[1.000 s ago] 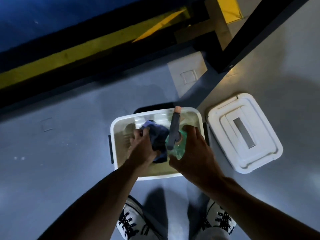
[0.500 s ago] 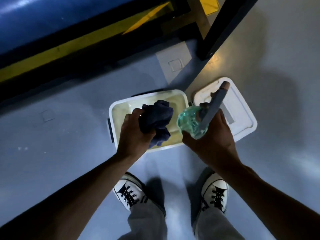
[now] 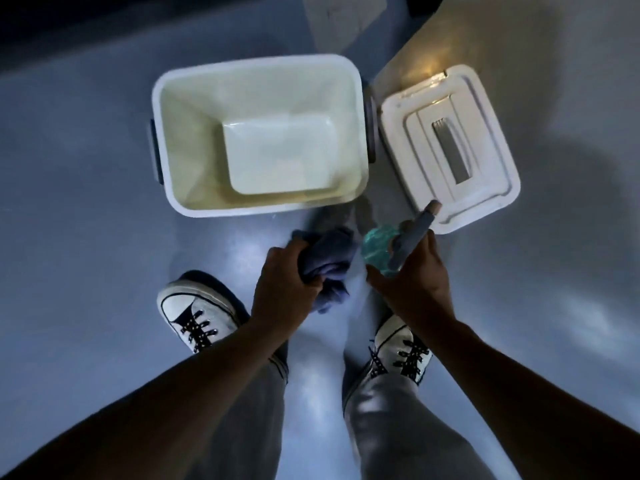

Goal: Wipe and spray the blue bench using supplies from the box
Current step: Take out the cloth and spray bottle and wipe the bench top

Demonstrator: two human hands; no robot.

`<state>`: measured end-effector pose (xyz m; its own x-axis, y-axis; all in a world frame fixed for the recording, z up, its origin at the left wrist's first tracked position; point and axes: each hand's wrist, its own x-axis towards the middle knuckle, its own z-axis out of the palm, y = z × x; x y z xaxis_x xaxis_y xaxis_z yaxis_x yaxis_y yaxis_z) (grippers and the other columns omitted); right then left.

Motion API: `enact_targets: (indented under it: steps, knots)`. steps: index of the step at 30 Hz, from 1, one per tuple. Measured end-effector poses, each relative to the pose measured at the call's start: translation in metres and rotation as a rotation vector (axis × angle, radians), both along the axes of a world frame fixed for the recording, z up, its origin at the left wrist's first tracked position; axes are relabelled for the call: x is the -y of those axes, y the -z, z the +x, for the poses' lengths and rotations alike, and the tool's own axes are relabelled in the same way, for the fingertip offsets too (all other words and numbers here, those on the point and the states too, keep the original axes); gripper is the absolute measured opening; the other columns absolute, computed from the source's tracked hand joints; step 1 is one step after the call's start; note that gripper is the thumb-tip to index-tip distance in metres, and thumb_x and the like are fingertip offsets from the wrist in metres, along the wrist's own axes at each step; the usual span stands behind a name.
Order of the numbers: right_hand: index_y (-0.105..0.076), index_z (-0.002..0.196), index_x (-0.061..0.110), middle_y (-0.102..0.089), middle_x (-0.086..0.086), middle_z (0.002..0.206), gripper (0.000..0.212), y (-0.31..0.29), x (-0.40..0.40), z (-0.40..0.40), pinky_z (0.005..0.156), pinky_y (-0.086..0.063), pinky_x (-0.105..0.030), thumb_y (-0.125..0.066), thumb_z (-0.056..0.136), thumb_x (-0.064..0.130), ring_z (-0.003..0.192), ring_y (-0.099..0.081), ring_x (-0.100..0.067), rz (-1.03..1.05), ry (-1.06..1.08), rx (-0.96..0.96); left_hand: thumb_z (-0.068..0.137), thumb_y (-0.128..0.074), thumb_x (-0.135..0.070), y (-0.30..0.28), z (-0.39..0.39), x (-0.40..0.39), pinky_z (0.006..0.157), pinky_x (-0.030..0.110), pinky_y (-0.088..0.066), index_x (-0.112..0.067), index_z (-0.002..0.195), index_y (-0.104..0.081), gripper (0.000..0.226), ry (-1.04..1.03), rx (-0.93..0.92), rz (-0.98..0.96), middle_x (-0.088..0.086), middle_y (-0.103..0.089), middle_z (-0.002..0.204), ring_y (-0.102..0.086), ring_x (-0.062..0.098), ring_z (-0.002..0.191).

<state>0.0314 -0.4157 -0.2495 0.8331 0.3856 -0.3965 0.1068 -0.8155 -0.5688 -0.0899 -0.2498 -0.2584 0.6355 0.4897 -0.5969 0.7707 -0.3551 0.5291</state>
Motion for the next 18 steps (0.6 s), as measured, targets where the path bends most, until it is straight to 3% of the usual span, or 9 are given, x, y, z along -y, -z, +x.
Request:
enact_targets:
  steps: [4, 7, 10, 13, 15, 18]
  knots:
    - [-0.037, 0.142, 0.017, -0.050, -0.007, 0.131, 0.085, 0.045, 0.015, -0.012, 0.072, -0.049, -0.033, -0.081, 0.070, 0.021, 0.104, -0.061, -0.036, 0.014, -0.003, -0.040, 0.082, -0.077, -0.030, 0.042, -0.006, 0.004, 0.076, 0.031, -0.044, -0.019, 0.122, -0.052, 0.049, 0.020, -0.084, 0.080, 0.011, -0.054, 0.115, -0.062, 0.033, 0.104]
    - [-0.041, 0.143, 0.012, -0.048, -0.007, 0.134, 0.082, 0.048, 0.027, -0.015, 0.074, -0.055, -0.037, -0.083, 0.074, 0.026, 0.109, -0.060, -0.031, 0.026, -0.036, -0.048, 0.080, -0.078, -0.043, 0.035, -0.007, 0.001, 0.079, 0.039, -0.052, -0.025, 0.126, -0.051, 0.056, 0.098, -0.120, 0.123, 0.007, -0.053, 0.121, -0.059, 0.030, 0.109]
    - [-0.041, 0.144, 0.022, -0.046, 0.002, 0.136, 0.082, 0.024, 0.042, -0.010, 0.074, -0.045, -0.027, -0.085, 0.075, 0.031, 0.112, -0.057, -0.016, -0.020, -0.016, -0.111, 0.083, -0.076, -0.037, 0.002, 0.006, -0.001, 0.082, 0.038, -0.052, -0.021, 0.119, -0.061, 0.042, 0.147, 0.020, 0.160, 0.005, -0.061, 0.115, -0.061, 0.028, 0.108]
    - [-0.039, 0.146, 0.027, -0.045, 0.002, 0.142, 0.078, -0.006, 0.048, 0.011, 0.085, -0.051, -0.035, -0.081, 0.081, 0.034, 0.124, -0.054, -0.021, -0.141, -0.003, -0.172, 0.092, -0.065, -0.023, -0.031, 0.050, -0.013, 0.079, 0.040, -0.056, -0.016, 0.098, -0.068, 0.009, 0.221, 0.195, 0.145, 0.003, -0.067, 0.095, -0.066, 0.025, 0.089]
    - [-0.044, 0.143, 0.025, -0.050, -0.001, 0.138, 0.071, -0.020, 0.050, 0.029, 0.093, -0.054, -0.042, -0.080, 0.082, 0.033, 0.125, -0.055, -0.022, -0.170, 0.023, -0.172, 0.093, -0.062, -0.021, -0.048, 0.095, -0.022, 0.077, 0.040, -0.056, -0.013, 0.095, -0.070, 0.010, 0.249, 0.292, 0.152, 0.005, -0.070, 0.092, -0.067, 0.024, 0.084]
    - [-0.055, 0.129, 0.022, -0.059, -0.001, 0.122, 0.054, -0.024, 0.048, 0.057, 0.089, -0.056, -0.043, -0.079, 0.082, 0.031, 0.109, -0.062, -0.021, -0.117, 0.178, -0.163, 0.094, -0.065, -0.021, -0.064, 0.166, -0.027, 0.076, 0.035, -0.054, -0.012, 0.098, -0.071, 0.011, 0.243, 0.396, 0.129, 0.004, -0.072, 0.090, -0.068, 0.019, 0.081]
